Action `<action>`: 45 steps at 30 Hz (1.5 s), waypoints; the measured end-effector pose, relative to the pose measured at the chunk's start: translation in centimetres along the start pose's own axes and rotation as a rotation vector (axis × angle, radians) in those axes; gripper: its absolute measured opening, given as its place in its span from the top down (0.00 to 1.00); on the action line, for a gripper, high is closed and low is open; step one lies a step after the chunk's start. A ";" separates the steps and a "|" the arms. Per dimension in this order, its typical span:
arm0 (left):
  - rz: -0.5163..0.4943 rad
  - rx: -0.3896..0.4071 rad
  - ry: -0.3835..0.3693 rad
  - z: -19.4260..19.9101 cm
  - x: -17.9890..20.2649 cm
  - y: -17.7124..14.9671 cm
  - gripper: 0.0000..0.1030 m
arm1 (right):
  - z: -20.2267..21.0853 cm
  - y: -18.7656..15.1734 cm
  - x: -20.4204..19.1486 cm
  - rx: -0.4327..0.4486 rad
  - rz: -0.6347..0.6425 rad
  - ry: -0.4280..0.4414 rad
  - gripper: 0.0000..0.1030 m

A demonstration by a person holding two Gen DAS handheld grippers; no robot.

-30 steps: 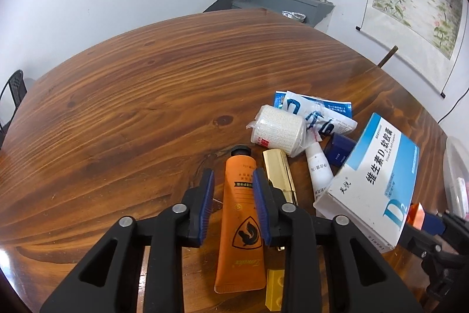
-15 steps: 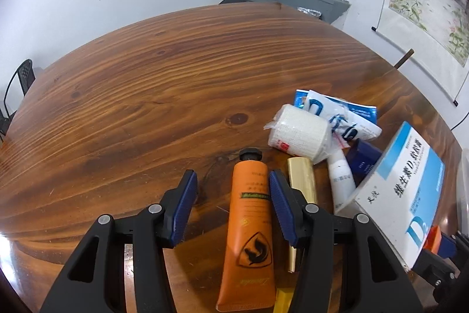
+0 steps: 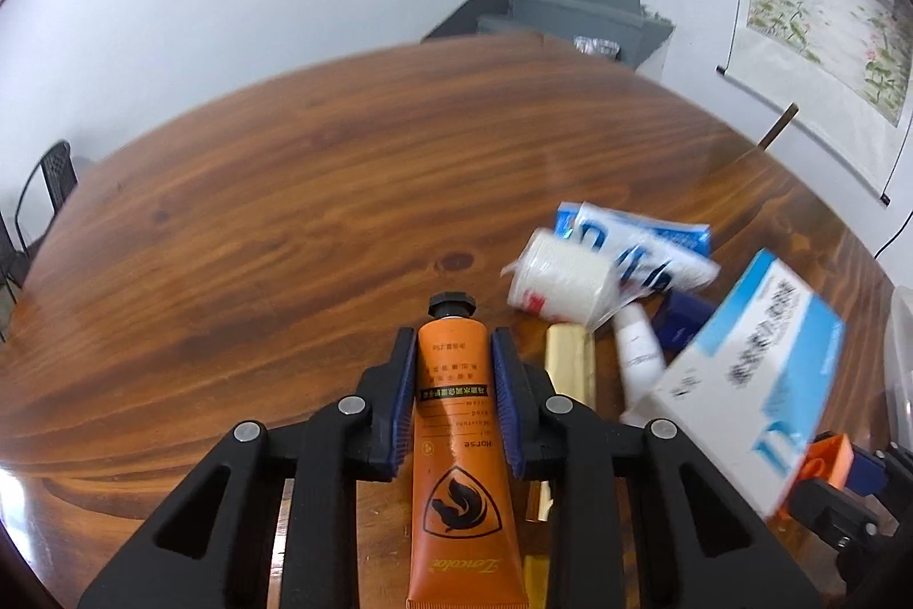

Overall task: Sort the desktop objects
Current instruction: 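Lift the orange tube and orange brick and carry them over the bowl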

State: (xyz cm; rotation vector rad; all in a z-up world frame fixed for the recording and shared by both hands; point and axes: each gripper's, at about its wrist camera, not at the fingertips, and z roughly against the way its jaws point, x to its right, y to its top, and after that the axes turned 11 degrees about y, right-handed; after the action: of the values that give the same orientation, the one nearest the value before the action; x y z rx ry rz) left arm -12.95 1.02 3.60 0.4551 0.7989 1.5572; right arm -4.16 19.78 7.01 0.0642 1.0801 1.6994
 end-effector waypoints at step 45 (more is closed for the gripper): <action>-0.261 0.244 -0.203 14.0 15.7 -3.2 0.73 | 16.4 -3.6 7.3 0.373 -0.137 -0.338 0.58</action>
State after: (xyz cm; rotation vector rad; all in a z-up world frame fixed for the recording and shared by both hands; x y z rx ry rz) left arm -3.43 19.43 8.27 0.6487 0.8564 1.1574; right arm 3.92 35.70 10.99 0.4870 1.1011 1.2912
